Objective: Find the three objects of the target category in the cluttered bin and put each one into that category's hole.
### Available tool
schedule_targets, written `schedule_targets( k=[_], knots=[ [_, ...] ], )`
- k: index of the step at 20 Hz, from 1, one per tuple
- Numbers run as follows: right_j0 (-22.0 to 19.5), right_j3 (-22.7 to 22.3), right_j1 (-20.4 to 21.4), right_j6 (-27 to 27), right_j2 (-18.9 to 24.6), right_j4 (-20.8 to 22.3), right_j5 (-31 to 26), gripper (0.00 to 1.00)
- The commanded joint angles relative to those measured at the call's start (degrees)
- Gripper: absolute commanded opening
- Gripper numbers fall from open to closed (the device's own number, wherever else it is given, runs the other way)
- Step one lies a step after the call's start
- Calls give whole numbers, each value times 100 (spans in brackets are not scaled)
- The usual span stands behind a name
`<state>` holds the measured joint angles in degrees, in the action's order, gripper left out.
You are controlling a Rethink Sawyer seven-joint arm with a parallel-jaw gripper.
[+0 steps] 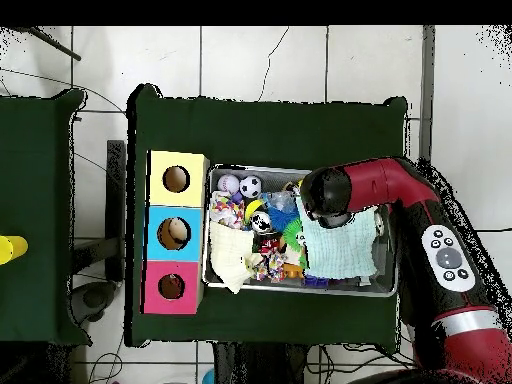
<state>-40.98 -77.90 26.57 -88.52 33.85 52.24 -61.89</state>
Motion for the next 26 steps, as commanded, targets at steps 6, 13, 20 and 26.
schedule_targets(
  k=[6, 13, 20, 26],
  knots=[
    [194, 1015, -872, 2139, -435, 612, -861, 100],
    [212, 1398, -1226, 2360, -474, 501, -1196, 100],
    [274, 1551, -1297, 2434, -512, 450, -1433, 100],
    [246, 1460, -1237, 2526, -501, 406, -1379, 0]
  ],
)
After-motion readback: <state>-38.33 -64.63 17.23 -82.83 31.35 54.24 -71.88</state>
